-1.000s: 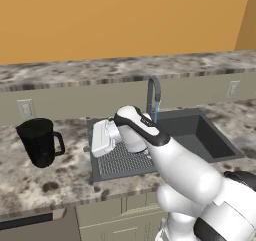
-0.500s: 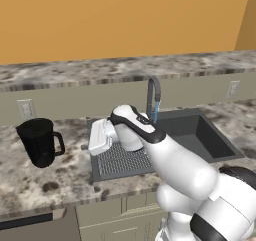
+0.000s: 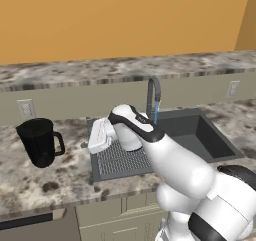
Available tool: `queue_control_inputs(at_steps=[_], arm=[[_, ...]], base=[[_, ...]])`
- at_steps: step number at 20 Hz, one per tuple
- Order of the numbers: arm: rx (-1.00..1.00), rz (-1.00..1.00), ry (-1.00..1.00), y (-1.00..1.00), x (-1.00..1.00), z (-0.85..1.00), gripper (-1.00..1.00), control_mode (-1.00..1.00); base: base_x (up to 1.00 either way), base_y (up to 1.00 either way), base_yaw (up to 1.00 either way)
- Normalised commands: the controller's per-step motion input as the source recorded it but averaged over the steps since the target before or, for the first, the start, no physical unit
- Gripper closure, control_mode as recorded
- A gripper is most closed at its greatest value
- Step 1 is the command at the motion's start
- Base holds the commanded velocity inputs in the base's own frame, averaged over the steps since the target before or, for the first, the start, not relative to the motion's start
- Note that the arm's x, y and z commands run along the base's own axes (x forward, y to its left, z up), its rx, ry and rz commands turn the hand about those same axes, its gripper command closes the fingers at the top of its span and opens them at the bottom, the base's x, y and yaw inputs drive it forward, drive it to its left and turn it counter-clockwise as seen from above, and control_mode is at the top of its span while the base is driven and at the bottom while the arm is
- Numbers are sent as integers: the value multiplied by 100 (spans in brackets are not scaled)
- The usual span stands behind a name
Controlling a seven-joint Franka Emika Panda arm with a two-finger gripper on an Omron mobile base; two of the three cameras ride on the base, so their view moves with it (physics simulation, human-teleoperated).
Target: Turn on the sink faucet and place the jug under the water for a few seconds to fill it up.
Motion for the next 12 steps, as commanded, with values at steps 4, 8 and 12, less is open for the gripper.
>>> queue_control_inputs(at_steps=[4, 8, 12], arm=[[0, 0, 0, -3, 24, 0, -100, -100], [1, 0, 0, -13, 24, 0, -100, -100], [0, 0, 0, -4, 30, 0, -100, -100]], base=[[0, 0, 0], [0, 0, 0], [0, 0, 0]])
